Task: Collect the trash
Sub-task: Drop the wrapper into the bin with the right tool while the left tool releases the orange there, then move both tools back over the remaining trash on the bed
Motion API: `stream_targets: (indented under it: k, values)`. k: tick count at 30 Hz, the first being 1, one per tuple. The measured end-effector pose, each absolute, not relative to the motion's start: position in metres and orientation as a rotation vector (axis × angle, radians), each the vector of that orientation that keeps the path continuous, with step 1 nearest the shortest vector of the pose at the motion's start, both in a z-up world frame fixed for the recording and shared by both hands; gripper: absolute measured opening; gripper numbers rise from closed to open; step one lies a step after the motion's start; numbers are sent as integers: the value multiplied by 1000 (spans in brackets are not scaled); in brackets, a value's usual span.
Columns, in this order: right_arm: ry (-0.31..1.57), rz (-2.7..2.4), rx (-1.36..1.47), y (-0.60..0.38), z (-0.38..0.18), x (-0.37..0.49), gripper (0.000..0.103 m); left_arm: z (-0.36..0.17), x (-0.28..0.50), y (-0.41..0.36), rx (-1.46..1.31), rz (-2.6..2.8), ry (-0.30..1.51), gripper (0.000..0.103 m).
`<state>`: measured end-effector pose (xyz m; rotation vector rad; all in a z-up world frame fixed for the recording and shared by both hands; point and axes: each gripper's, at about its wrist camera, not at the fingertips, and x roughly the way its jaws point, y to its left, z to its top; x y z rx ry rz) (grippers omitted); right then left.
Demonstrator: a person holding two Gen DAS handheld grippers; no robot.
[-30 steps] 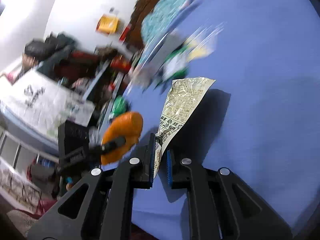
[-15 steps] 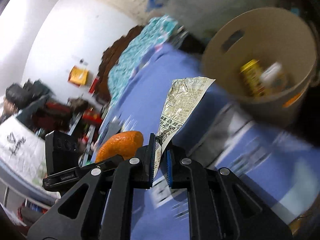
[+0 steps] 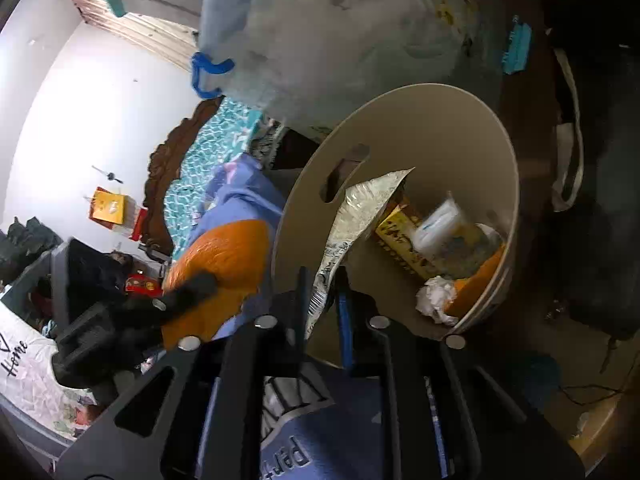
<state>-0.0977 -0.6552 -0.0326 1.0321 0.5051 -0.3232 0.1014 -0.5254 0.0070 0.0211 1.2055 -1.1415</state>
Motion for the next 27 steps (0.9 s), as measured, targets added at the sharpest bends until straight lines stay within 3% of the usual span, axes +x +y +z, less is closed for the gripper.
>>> stream_targets:
  k: [1,2,8,14,27]
  values:
    - [498,-342,1028,-656,-32,-100,65,9,100,-527,20,-1137,1195,79]
    - [482,-362,1021,-648,-33,-107,78,13,98,-526,19,-1137,1180,82]
    - [383,-440,981,-635,-15,-125,78,36,95,-501,15,-1132,1090,83]
    - [394,-357,940,-603,4,-112,78,53,102,-408,-10,-972,973,83]
    - [659,-3,777,-449,16,27,78,34,138,-110,-175,-454,950,82]
